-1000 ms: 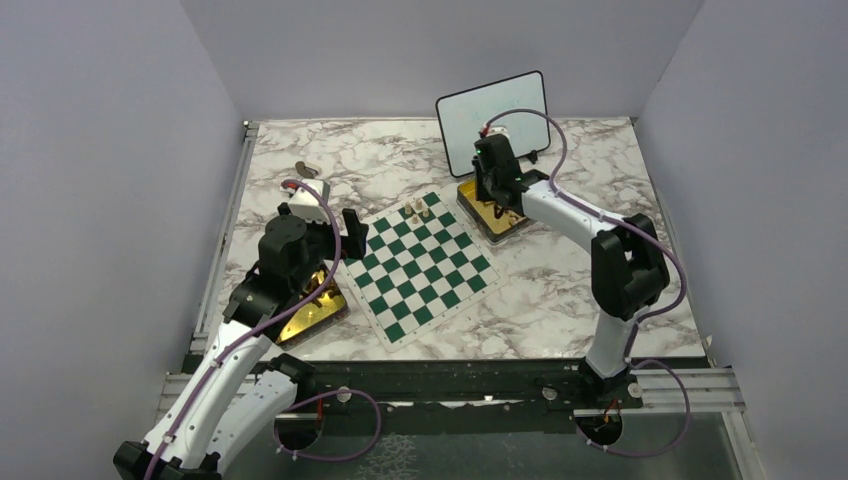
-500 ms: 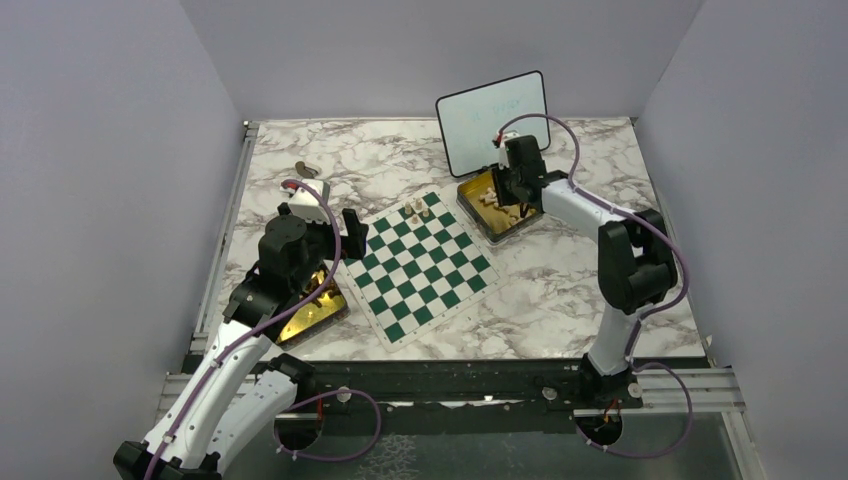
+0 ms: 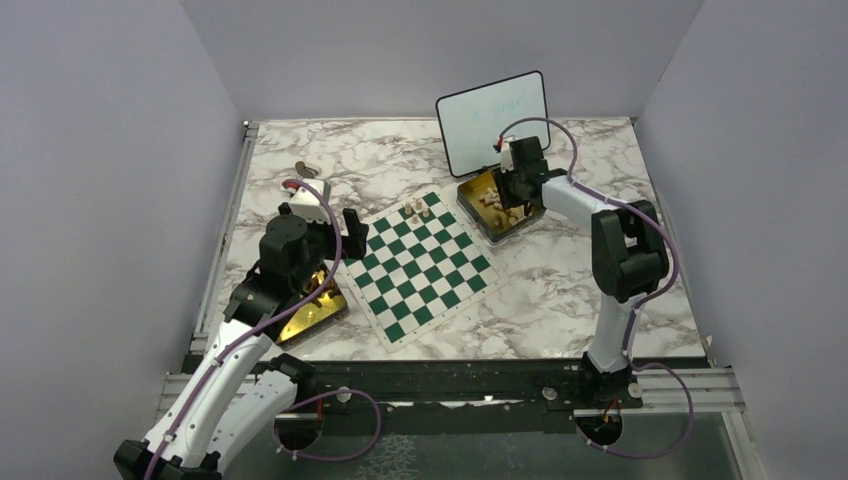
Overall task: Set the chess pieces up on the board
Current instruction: Pick up the chess piece from the storage box.
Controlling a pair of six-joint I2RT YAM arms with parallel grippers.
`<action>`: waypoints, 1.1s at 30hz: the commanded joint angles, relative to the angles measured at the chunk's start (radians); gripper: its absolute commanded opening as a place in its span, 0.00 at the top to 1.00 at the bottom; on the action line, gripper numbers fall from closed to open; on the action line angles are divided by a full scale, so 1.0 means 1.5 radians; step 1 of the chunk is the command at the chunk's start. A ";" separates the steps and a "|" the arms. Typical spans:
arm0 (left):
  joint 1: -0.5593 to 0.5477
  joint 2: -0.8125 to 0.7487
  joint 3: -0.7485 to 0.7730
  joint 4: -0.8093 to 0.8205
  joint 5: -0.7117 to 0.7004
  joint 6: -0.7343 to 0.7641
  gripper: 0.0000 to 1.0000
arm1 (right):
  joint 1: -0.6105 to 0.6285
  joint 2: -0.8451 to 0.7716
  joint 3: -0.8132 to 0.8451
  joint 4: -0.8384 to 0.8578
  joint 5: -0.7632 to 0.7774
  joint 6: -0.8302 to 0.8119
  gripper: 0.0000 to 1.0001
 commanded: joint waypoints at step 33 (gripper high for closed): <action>-0.004 0.008 -0.005 0.011 -0.002 0.005 0.01 | -0.002 0.061 0.003 0.006 -0.121 -0.043 0.66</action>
